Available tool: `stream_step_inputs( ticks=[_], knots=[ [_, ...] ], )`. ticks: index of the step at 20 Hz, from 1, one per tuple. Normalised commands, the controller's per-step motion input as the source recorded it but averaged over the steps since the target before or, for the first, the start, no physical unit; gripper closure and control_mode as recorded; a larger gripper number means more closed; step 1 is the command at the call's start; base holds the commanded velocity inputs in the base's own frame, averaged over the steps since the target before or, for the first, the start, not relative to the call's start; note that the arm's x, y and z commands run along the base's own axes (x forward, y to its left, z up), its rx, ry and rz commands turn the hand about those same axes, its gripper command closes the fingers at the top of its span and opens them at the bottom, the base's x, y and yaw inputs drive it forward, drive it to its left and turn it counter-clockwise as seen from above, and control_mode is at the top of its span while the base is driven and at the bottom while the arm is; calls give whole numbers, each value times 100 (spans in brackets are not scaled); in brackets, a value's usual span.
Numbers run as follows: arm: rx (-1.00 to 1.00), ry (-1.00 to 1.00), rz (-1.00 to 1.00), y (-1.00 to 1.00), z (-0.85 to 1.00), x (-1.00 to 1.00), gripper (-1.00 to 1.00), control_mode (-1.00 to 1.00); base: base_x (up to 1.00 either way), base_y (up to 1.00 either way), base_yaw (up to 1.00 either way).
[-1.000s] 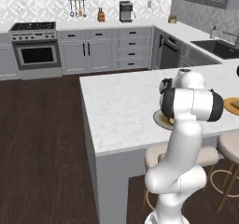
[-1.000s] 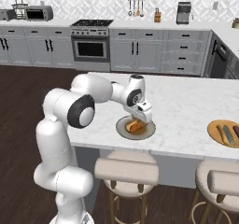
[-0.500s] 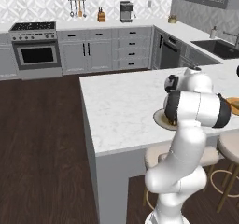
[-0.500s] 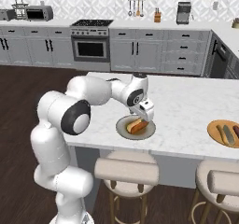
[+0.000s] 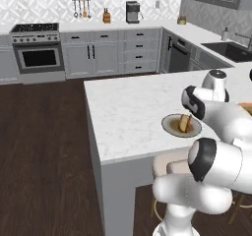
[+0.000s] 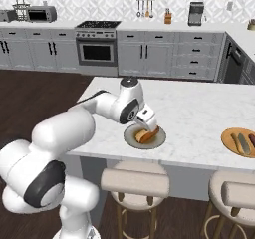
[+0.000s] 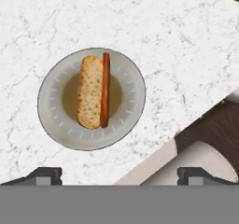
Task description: Place one bun and one sausage from the bowl on each plate.
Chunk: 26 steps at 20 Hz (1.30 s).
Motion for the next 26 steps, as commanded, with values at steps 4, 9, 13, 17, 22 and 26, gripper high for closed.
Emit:
stream_step_inputs(
  ticks=[4, 9, 13, 17, 22, 26],
  knots=[
    [0, 0, 0, 0, 0, 0, -100, 100, -100, -43, 8],
    [0, 0, 0, 0, 0, 0, -100, 100, -7, -100, 0],
    [0, 0, 0, 0, 0, 0, -100, 100, 71, -100, 0],
    [0, 0, 0, 0, 0, 0, -100, 100, 72, -100, 0],
    [0, 0, 0, 0, 0, 0, -100, 100, 40, -100, 0],
    [0, 0, 0, 0, 0, 0, -100, 100, 1, -100, 0]
  ],
)
